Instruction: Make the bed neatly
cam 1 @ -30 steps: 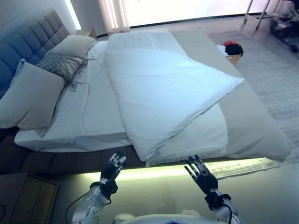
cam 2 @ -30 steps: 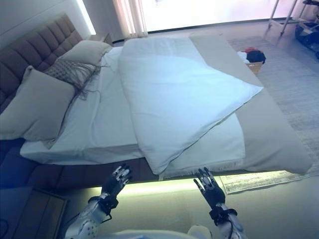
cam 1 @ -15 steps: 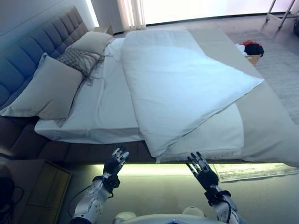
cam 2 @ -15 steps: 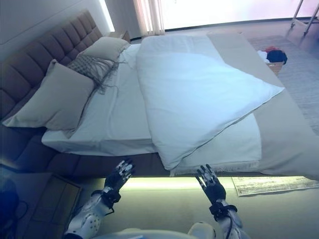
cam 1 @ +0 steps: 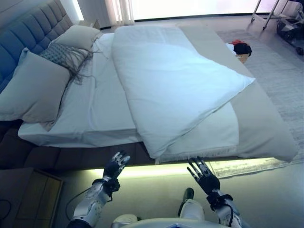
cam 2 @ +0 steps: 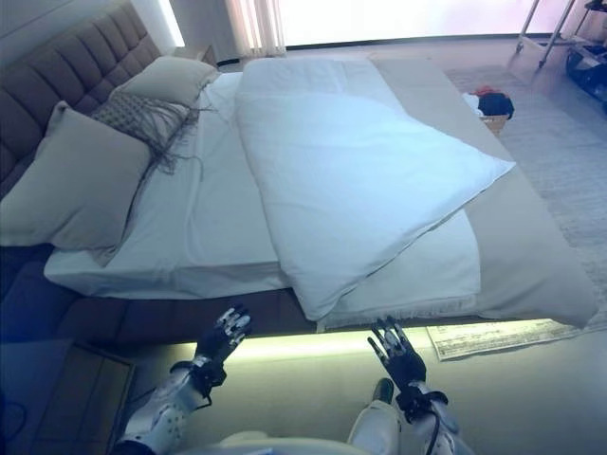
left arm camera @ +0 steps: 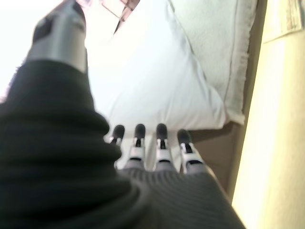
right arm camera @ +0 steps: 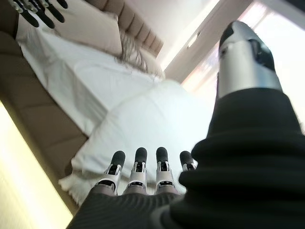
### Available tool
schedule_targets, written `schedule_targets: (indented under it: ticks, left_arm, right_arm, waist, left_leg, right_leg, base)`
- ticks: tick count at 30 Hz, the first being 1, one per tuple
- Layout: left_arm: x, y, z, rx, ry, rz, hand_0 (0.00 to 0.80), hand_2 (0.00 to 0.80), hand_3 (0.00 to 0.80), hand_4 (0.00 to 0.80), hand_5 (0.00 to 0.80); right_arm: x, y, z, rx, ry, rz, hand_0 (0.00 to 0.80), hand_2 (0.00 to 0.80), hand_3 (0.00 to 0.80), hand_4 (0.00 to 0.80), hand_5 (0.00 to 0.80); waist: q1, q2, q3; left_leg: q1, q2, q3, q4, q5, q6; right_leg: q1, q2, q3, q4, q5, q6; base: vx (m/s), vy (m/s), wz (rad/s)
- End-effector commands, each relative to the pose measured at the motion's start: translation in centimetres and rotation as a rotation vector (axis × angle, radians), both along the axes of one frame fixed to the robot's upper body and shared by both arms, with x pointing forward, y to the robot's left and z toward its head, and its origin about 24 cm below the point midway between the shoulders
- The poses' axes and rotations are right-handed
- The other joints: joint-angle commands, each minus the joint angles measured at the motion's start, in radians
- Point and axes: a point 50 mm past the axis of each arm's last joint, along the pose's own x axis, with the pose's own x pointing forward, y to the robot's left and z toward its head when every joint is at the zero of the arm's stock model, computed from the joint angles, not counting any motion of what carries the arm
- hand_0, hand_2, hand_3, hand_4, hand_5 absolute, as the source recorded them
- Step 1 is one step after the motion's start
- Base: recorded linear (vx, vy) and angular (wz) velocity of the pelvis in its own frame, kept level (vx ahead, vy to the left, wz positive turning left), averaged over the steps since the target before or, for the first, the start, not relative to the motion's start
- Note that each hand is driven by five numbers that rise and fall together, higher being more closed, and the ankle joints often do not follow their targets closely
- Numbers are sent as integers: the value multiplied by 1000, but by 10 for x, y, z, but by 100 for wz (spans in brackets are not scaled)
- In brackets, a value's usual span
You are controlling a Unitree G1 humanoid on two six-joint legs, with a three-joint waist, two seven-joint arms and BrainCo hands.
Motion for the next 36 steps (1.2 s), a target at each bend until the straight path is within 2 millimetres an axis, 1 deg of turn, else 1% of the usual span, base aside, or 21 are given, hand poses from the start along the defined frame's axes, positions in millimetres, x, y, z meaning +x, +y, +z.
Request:
schedule_targets:
  ticks: [1, 4, 6, 7, 10, 12, 13, 14, 15, 16, 19, 20, 23, 25, 27, 29, 30, 32, 33, 35, 36]
  left_arm:
    - [15, 5, 28, -2, -157, -18, 0, 0, 0, 0, 0]
    - [9, 4, 25, -24, -139, -5, 0, 0, 0, 0, 0]
    - [7, 6, 25, -34, -139, -6, 0, 0, 0, 0, 0]
    - [6, 5, 26, -34, -151, -14, 0, 0, 0, 0, 0]
    - [7, -1, 27, -68, -167, -7, 0, 0, 0, 0, 0]
    - [8, -9, 27, -79, -168, -5, 0, 0, 0, 0, 0]
    - [9, -14, 27, -88, -171, -15, 0, 0, 0, 0, 0]
    - [9, -16, 27, -91, -172, -23, 0, 0, 0, 0, 0]
    - [8, -20, 27, -98, -184, -41, 0, 0, 0, 0, 0]
    - [7, -20, 28, -100, -191, -48, 0, 0, 0, 0, 0]
    - [3, -12, 28, -96, -179, -25, 0, 0, 0, 0, 0]
    - [3, -11, 28, -95, -176, -20, 0, 0, 0, 0, 0]
    - [-3, -5, 25, -84, -159, -5, 0, 0, 0, 0, 0]
    - [-9, -3, 22, -85, -143, 7, 0, 0, 0, 0, 0]
    - [-13, -1, 18, -86, -131, 19, 0, 0, 0, 0, 0]
    - [-14, 2, 14, -90, -122, 22, 0, 0, 0, 0, 0]
    - [-13, 6, 14, -90, -125, 15, 0, 0, 0, 0, 0]
    - [-13, 13, 16, -82, -139, -5, 0, 0, 0, 0, 0]
    - [-12, 15, 18, -70, -143, -13, 0, 0, 0, 0, 0]
    - [-7, 23, 24, -40, -142, -39, 0, 0, 0, 0, 0]
    - [-4, 24, 27, -33, -148, -49, 0, 0, 0, 0, 0]
  right_arm:
    - [12, 10, 6, 31, -71, 22, 0, 0, 0, 0, 0]
    - [8, 7, 4, 7, -48, 19, 0, 0, 0, 0, 0]
    - [8, 6, 6, 7, -62, 37, 0, 0, 0, 0, 0]
    - [8, 3, 8, 11, -74, 58, 0, 0, 0, 0, 0]
    - [15, -3, 10, -17, -75, 88, 0, 0, 0, 0, 0]
    - [17, -7, 10, -38, -72, 101, 0, 0, 0, 0, 0]
    - [16, -10, 10, -47, -67, 92, 0, 0, 0, 0, 0]
    - [16, -12, 11, -48, -66, 86, 0, 0, 0, 0, 0]
    - [16, -16, 13, -47, -72, 71, 0, 0, 0, 0, 0]
    - [16, -17, 14, -42, -79, 68, 0, 0, 0, 0, 0]
    - [21, -14, 18, -31, -80, 60, 0, 0, 0, 0, 0]
    - [21, -13, 18, -28, -76, 58, 0, 0, 0, 0, 0]
    - [15, -10, 17, -16, -47, 61, 0, 0, 0, 0, 0]
    - [10, -8, 14, -19, -38, 76, 0, 0, 0, 0, 0]
    - [9, -5, 14, -14, -40, 79, 0, 0, 0, 0, 0]
    - [12, -2, 14, -18, -34, 69, 0, 0, 0, 0, 0]
    - [13, -2, 14, -15, -36, 63, 0, 0, 0, 0, 0]
    - [11, 2, 14, -7, -41, 58, 0, 0, 0, 0, 0]
    - [7, 6, 12, -9, -34, 57, 0, 0, 0, 0, 0]
    - [0, 2, 10, 7, -9, 13, 0, 0, 0, 0, 0]
    - [-2, 3, 8, 16, -6, 3, 0, 0, 0, 0, 0]
  waist:
    - [9, -61, 12]
    - [-1, -68, 4]
    - [-8, -66, 2]
    - [-10, -67, -5]
    - [-8, -66, -15]
    - [-8, -70, -15]
    - [-6, -74, -7]
    - [-6, -73, -3]
    - [3, -76, 17]
    - [8, -73, 28]
    - [35, -53, 46]
    - [37, -53, 46]
    - [82, -23, 31]
    - [113, -6, 30]
    - [133, 9, 39]
    - [135, 21, 44]
    - [133, 19, 50]
    - [129, 5, 43]
    - [132, 3, 31]
    - [132, -11, 13]
    - [137, -17, 3]
  left_leg:
    - [22, -101, 16, 101, -111, 98]
    - [41, -75, 30, 167, -163, 97]
    - [47, -59, 32, 203, -174, 89]
    - [30, -39, 32, 276, -144, 65]
    - [-13, -15, 29, 424, -76, 24]
    - [-90, 11, 36, 614, 13, -25]
    - [-167, 40, 35, 702, 77, -55]
    - [-198, 56, 33, 723, 92, -62]
    - [-270, 98, 32, 727, 120, -67]
    - [-292, 113, 32, 704, 132, -68]
    - [-272, 139, 12, 362, 200, -71]
    - [-264, 138, 9, 335, 207, -71]
    - [-256, 175, -62, 39, 344, -129]
    - [-281, 215, -100, -52, 432, -165]
    - [-305, 245, -113, -70, 466, -182]
    - [-311, 253, -86, -36, 444, -179]
    - [-310, 243, -72, -2, 408, -169]
    - [-302, 214, -31, 52, 290, -137]
    - [-287, 207, -34, 40, 285, -137]
    - [-284, 182, -8, 87, 246, -107]
    - [-290, 166, -6, 107, 225, -90]
  right_leg:
    - [27, 16, -9, -138, 187, 12]
    - [41, 5, 11, -75, 188, 10]
    - [51, 20, 14, -57, 149, -3]
    - [72, 47, 18, -54, 102, -28]
    - [112, 86, 5, -65, 39, -70]
    - [154, 110, -13, -75, -13, -113]
    - [183, 123, -17, -79, -40, -141]
    - [191, 129, -20, -78, -48, -149]
    - [216, 137, -17, -77, -66, -162]
    - [226, 144, -14, -77, -74, -165]
    - [249, 179, 10, -87, -98, -151]
    - [251, 180, 13, -88, -99, -150]
    - [292, 217, 26, -108, -123, -139]
    - [323, 229, 33, -107, -156, -146]
    - [337, 226, 30, -83, -190, -155]
    - [345, 205, 17, -48, -215, -156]
    - [354, 180, 11, -25, -227, -147]
    - [359, 122, 4, 2, -226, -115]
    - [369, 90, -9, 15, -220, -91]
    - [416, 35, -16, 22, -217, -46]
    - [428, 4, -22, 29, -196, -41]
  base:
    - [359, -278, 39]
    - [375, -296, 33]
    - [283, -264, 27]
    - [254, -285, 21]
    - [241, -260, 0]
    - [189, -249, -25]
    - [114, -174, -16]
    - [102, -154, -4]
    - [70, -83, -2]
    - [120, -64, 4]
    - [207, 59, -3]
    - [249, 101, -2]
    - [389, 157, -6]
    - [419, 178, -7]
    - [364, 188, -18]
    - [313, 207, -36]
    - [291, 207, -28]
    - [297, 216, -4]
    - [344, 247, 2]
    - [364, 216, -3]
    - [316, 162, 13]
